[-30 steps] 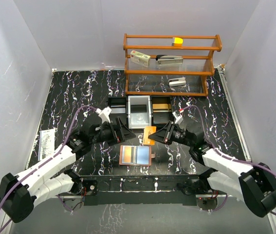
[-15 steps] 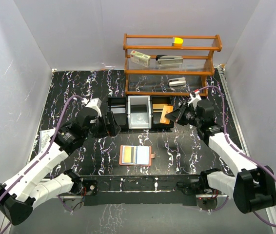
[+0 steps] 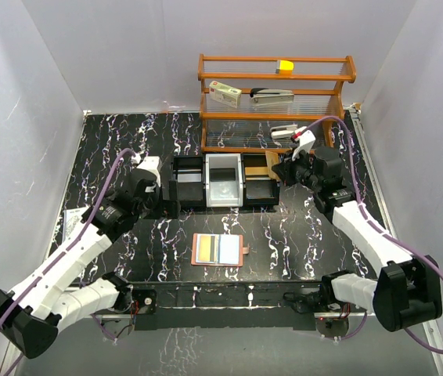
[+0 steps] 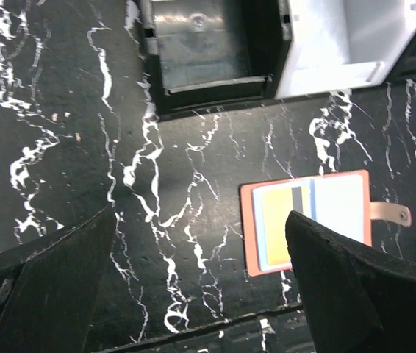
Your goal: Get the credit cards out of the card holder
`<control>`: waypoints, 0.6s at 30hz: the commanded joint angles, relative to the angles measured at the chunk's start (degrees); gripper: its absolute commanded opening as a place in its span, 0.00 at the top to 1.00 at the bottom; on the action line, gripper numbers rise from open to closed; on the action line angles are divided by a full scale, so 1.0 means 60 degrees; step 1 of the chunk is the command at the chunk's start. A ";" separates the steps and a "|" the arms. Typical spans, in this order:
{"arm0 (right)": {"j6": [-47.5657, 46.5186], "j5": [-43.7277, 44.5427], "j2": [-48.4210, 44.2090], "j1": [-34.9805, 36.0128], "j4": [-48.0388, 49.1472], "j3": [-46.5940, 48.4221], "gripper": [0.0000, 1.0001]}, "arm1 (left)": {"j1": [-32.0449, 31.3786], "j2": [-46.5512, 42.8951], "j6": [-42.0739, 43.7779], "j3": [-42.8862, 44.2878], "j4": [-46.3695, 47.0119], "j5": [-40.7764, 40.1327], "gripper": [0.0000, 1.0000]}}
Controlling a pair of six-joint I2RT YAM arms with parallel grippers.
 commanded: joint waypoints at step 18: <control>-0.8386 0.2248 0.0888 0.2230 -0.0286 0.0689 1.00 | 0.2556 -0.1308 -0.0173 -0.1801 0.0886 -0.0189 0.01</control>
